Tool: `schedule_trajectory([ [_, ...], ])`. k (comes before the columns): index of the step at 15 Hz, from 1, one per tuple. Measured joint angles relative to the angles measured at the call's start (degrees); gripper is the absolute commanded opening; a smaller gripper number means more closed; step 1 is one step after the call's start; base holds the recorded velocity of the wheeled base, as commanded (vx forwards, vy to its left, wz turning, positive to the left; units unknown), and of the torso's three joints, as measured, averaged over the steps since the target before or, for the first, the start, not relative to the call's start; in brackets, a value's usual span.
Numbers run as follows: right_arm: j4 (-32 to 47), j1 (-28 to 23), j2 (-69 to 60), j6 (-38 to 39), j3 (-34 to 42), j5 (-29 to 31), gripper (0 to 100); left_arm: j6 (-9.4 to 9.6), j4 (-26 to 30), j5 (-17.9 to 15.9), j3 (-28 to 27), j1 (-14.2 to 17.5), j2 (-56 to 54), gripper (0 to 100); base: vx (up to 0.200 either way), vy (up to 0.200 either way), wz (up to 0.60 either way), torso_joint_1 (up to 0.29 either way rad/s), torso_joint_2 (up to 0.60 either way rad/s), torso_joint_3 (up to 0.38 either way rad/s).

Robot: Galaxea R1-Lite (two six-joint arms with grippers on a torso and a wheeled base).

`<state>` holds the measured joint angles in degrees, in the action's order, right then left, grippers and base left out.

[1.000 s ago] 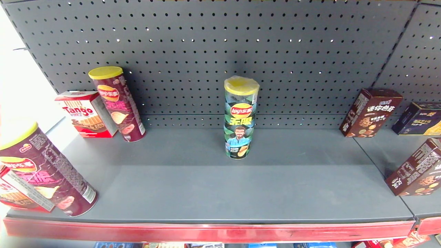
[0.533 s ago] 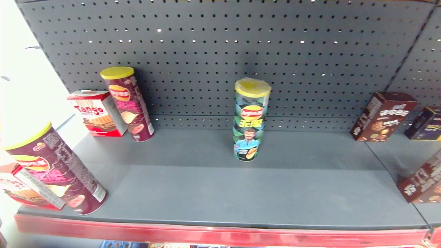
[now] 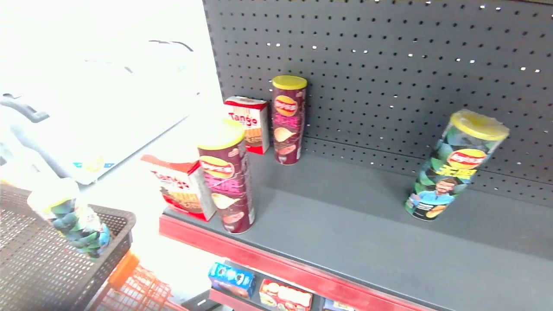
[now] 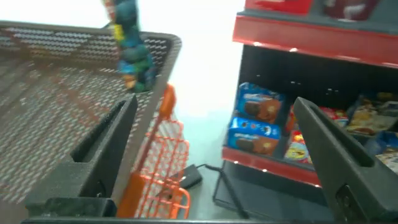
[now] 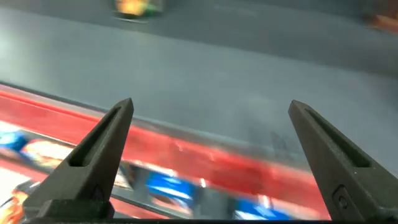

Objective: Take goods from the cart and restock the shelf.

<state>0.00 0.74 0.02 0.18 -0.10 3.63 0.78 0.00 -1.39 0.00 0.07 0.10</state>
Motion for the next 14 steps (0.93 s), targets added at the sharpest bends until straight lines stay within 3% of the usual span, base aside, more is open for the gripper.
schedule_trajectory([
  [9, 0.0, 0.0, 0.0, 0.0, 0.0, 0.1, 100, 0.34, 0.0, -0.5, 0.0, 0.0, 0.0, 100, 0.000, 0.000, 0.00, 0.000, 0.00, 0.000],
  [14, 0.0, 0.0, 0.0, 0.0, 0.0, 0.1, 100, 0.55, 4.2, -1.1, -11.5, -0.6, 6.4, 100, 0.000, 0.000, 0.00, 0.000, 0.00, 0.000],
])
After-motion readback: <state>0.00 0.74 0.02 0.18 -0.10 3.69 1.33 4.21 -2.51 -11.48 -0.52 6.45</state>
